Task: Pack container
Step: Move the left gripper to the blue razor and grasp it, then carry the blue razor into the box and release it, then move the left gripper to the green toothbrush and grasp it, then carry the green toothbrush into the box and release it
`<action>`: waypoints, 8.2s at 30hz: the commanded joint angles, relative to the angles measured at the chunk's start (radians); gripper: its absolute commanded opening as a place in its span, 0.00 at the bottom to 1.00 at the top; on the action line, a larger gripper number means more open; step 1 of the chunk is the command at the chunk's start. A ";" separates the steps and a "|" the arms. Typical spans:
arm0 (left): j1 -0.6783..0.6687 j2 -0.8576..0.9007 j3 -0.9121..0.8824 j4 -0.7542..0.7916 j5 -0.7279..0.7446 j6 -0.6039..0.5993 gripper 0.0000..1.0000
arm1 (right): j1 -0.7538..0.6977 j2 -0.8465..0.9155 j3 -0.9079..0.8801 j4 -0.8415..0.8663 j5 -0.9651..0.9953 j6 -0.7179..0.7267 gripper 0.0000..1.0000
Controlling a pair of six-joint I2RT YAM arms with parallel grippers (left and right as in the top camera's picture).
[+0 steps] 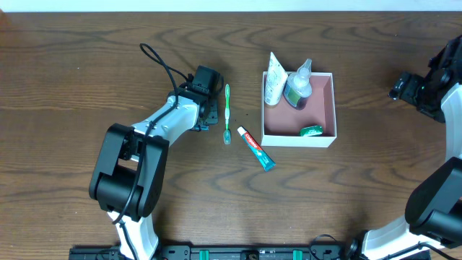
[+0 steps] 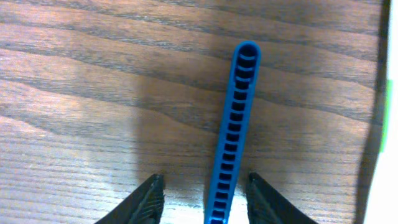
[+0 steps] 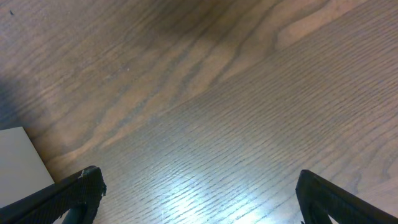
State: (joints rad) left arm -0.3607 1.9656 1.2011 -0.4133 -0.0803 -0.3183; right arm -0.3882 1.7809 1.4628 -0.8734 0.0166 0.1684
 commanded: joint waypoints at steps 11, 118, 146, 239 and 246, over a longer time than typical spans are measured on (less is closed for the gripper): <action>0.003 0.041 -0.006 -0.025 0.026 -0.006 0.09 | -0.004 0.007 -0.002 0.000 0.005 0.010 0.99; -0.142 -0.071 0.040 -0.047 -0.110 -0.125 0.97 | -0.004 0.007 -0.002 0.000 0.005 0.010 0.99; -0.138 -0.016 0.040 -0.003 -0.085 -0.056 0.97 | -0.004 0.007 -0.002 0.000 0.005 0.010 0.99; -0.510 -0.242 0.043 0.500 -0.059 0.442 0.06 | -0.004 0.007 -0.002 0.000 0.005 0.011 0.99; -0.510 -0.165 0.043 0.520 -0.063 0.442 0.10 | -0.004 0.007 -0.002 0.000 0.005 0.010 0.99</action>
State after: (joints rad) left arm -0.8726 1.7779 1.2430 0.1020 -0.1345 0.1085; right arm -0.3882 1.7809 1.4628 -0.8734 0.0166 0.1688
